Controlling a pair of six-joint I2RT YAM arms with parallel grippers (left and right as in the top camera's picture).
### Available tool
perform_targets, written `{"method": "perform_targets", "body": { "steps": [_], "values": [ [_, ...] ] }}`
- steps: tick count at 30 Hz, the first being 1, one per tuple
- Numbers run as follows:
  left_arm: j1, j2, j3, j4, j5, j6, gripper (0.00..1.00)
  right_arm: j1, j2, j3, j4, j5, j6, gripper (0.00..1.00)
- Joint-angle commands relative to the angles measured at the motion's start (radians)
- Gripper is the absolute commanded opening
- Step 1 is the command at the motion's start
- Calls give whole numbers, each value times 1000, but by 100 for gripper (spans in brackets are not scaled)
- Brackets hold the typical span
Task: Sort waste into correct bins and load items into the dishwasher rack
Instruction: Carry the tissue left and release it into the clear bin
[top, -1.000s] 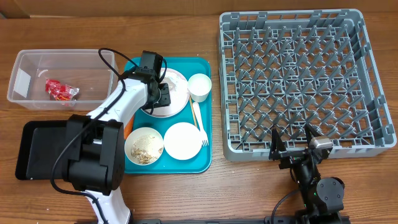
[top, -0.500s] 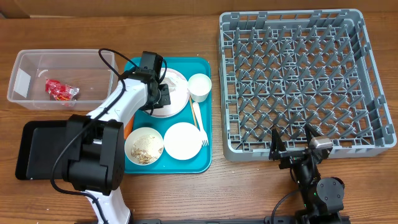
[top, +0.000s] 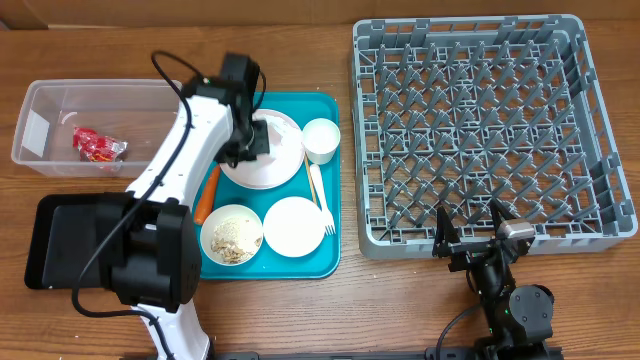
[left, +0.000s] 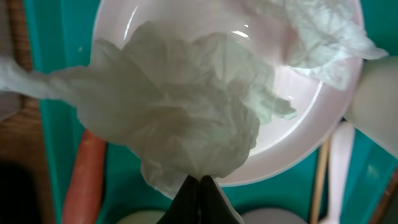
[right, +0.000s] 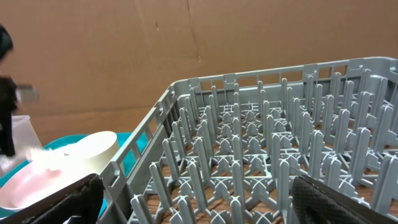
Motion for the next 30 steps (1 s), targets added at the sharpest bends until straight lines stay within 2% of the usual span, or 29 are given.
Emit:
{"method": "perform_targets", "body": {
  "steps": [1, 7, 12, 19, 30],
  "values": [
    [0, 1, 145, -76, -9, 21, 4, -4, -10, -10, 6, -5, -4, 100],
    [1, 1, 312, -192, -21, 20, 4, -4, -10, -10, 6, -5, -4, 100],
    [19, 1, 410, -270, -98, 0, 4, -4, -10, -10, 6, -5, -4, 100],
    [93, 1, 418, -328, -128, -33, 4, -4, -10, -10, 6, -5, -4, 100],
    [318, 2, 418, -358, -121, -33, 4, -4, -10, -10, 6, -5, -4, 100]
  ]
}}
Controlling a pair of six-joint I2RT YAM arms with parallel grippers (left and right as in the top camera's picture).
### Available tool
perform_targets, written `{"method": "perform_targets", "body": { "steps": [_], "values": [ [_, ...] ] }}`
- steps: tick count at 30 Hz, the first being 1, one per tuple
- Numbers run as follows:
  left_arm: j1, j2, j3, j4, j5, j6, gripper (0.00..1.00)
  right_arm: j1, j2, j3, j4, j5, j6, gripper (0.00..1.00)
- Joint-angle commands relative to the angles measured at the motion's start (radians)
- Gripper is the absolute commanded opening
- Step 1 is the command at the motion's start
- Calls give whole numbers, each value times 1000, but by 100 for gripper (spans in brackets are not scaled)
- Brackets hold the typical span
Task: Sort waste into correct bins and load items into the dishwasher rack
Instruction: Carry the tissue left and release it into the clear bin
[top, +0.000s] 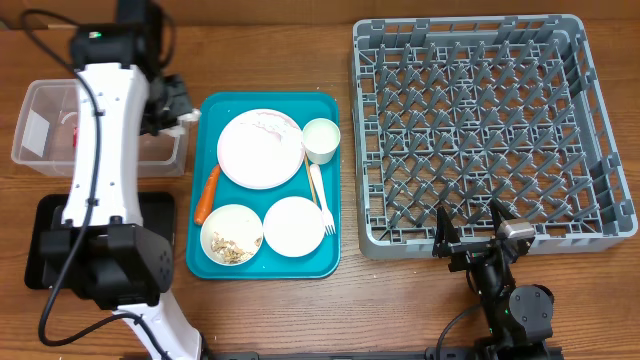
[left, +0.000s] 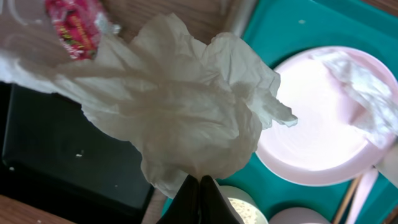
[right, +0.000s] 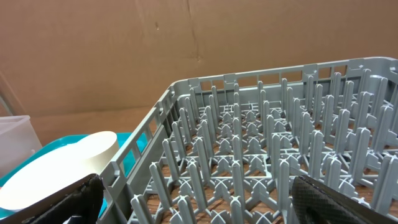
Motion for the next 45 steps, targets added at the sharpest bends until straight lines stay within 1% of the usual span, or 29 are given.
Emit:
{"method": "perform_targets", "body": {
  "steps": [1, 8, 17, 20, 25, 31, 37, 39, 40, 41, 42, 44, 45],
  "values": [
    [66, 2, 20, -1, -16, -21, 4, -4, -10, -10, 6, -6, -4, 100],
    [138, 2, -1, 35, -18, -19, 4, -4, -10, -10, 6, -6, -4, 100],
    [187, 2, -160, 225, -24, 10, 4, -4, -10, -10, 6, -6, -4, 100],
    [226, 2, -227, 315, -24, 9, 4, -4, -10, -10, 6, -6, -4, 100],
    [269, 2, -307, 424, -16, 11, 4, -4, -10, -10, 6, -6, -4, 100],
    [279, 4, -430, 614, 30, 106, 4, -4, -10, -10, 6, -6, -4, 100],
    [279, 4, -437, 671, 74, 108, 4, -4, -10, -10, 6, -6, -4, 100],
    [279, 4, -437, 671, 74, 115, 21, -4, -10, -10, 6, -6, -4, 100],
    [279, 4, -437, 670, 70, 115, 36, -4, -10, -10, 6, -6, -4, 100],
    [279, 4, -437, 667, 69, 116, 55, -4, -10, -10, 6, -6, -4, 100],
    [279, 4, -437, 663, 70, 125, 65, -4, -10, -10, 6, -6, -4, 100],
    [279, 4, -437, 658, 70, 144, 72, -4, -10, -10, 6, -6, -4, 100],
    [279, 4, -437, 655, 69, 145, 73, -4, -10, -10, 6, -6, -4, 100]
  ]
}}
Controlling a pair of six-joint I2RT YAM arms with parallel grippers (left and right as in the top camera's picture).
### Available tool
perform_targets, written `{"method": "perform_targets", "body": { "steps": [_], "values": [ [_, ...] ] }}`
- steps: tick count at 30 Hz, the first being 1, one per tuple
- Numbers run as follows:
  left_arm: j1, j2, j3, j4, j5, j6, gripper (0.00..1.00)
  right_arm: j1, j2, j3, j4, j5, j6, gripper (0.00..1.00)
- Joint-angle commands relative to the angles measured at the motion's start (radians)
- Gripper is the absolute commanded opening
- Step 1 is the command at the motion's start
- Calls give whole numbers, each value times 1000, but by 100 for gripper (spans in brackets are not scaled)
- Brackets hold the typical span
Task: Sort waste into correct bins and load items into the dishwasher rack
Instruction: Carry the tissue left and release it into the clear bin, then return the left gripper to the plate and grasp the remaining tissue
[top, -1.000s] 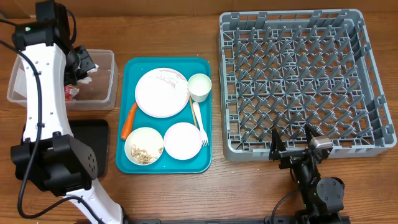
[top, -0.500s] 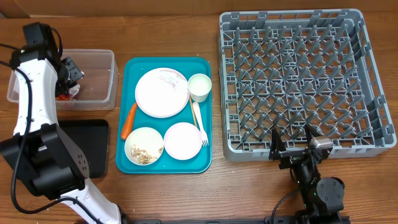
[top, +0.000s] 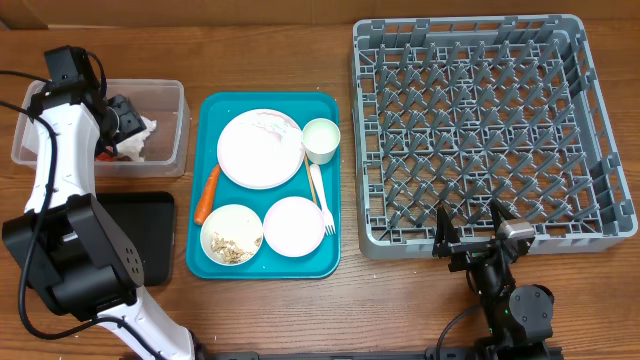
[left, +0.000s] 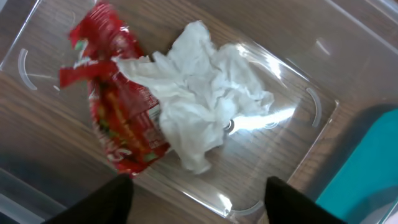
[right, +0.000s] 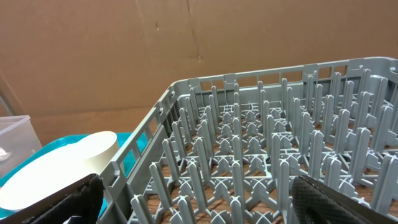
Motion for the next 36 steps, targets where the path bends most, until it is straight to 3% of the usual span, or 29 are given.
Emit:
{"method": "perform_targets", "body": {
  "steps": [1, 5, 9, 13, 17, 23, 24, 27, 36],
  "values": [
    [-3, 2, 1, -8, 13, 32, 73, -4, -10, -10, 6, -5, -4, 100],
    [-6, 1, 31, -55, 24, 32, 70, -4, -10, -10, 6, -5, -4, 100],
    [-6, 1, 99, -122, 126, 32, 67, -4, -10, -10, 6, -5, -4, 100],
    [-6, 1, 234, -216, 334, 27, 49, -4, -10, -10, 6, -5, -4, 100],
    [-29, 1, 344, -303, 408, -23, 48, -4, -10, -10, 6, -5, -4, 100],
    [-145, 1, 439, -372, 402, -54, 48, -4, -10, -10, 6, -5, -4, 100],
    [-187, 1, 442, -366, 397, -84, 43, -4, -10, -10, 6, -5, -4, 100],
    [-298, 2, 442, -318, 366, -167, 43, -4, -10, -10, 6, -6, -4, 100],
    [-579, 8, 440, -216, 36, -320, 50, -4, -10, -10, 6, -6, -4, 100]
  ]
}}
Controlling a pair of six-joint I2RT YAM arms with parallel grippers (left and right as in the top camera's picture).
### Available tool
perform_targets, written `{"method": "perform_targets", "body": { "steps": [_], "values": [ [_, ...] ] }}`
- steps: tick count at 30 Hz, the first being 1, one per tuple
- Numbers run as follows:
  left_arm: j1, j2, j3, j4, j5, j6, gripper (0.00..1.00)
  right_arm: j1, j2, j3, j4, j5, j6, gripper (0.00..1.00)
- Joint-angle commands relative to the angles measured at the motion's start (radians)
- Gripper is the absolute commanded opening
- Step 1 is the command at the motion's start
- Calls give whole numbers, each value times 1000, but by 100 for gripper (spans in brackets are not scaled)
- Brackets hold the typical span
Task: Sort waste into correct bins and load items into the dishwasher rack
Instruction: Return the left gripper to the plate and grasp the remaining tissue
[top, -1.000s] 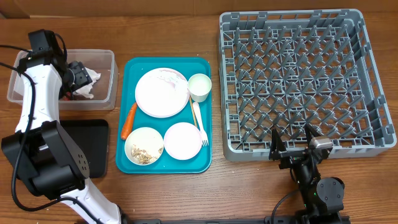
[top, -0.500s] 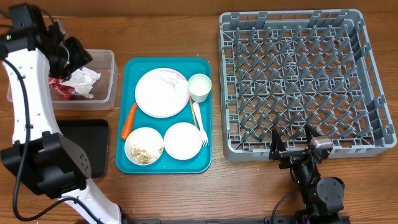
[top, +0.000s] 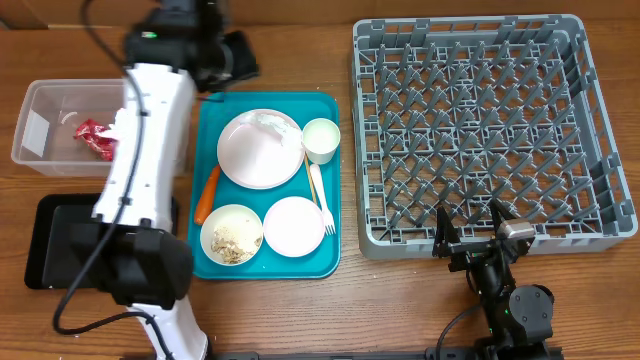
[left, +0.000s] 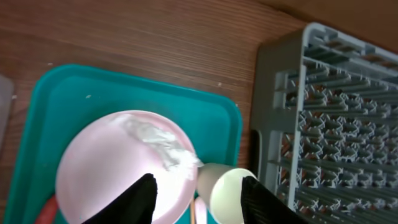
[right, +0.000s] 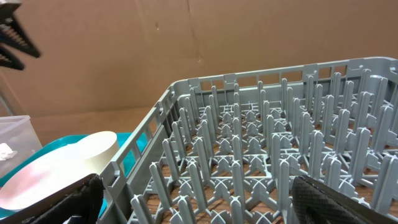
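My left gripper (top: 236, 58) hangs open and empty over the far edge of the teal tray (top: 327, 255). Below its fingers (left: 140, 199) lie the big pink-white plate (left: 106, 168) with a crumpled tissue (left: 158, 140) on it, and a cream cup (left: 230, 190) to the right. On the tray are also a carrot (top: 207, 193), a fork (top: 320, 195), a bowl of scraps (top: 231, 235) and a small white dish (top: 295, 225). My right gripper (top: 470, 232) rests open at the near edge of the grey dish rack (top: 470, 130), nothing between its fingers.
A clear bin (top: 40, 150) at the left holds a red wrapper (top: 95, 138); my left arm hides its right part. In front of it lies a black bin (top: 60, 240). Brown cardboard stands behind the rack (right: 249, 124).
My left gripper was open over the clear bin, above a tissue lying by the red wrapper. Now it is over the tray's far edge, near the plate and cup, still open. The right arm is unmoved.
First my left gripper was shut on a crumpled tissue over the big plate. Then it held the tissue at the clear bin's right end. Later it was open, the tissue lying in the bin. Now it is back over the tray, empty.
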Motion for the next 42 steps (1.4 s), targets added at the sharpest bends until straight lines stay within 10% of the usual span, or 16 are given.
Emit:
{"method": "perform_targets", "body": {
  "steps": [1, 42],
  "values": [
    [-104, 9, 21, 16, -223, -100, 51, -4, -10, -10, 6, -5, -3, 100],
    [-153, 385, 12, -82, -226, -194, 66, -4, -10, -10, 6, -5, -3, 100]
  ]
}}
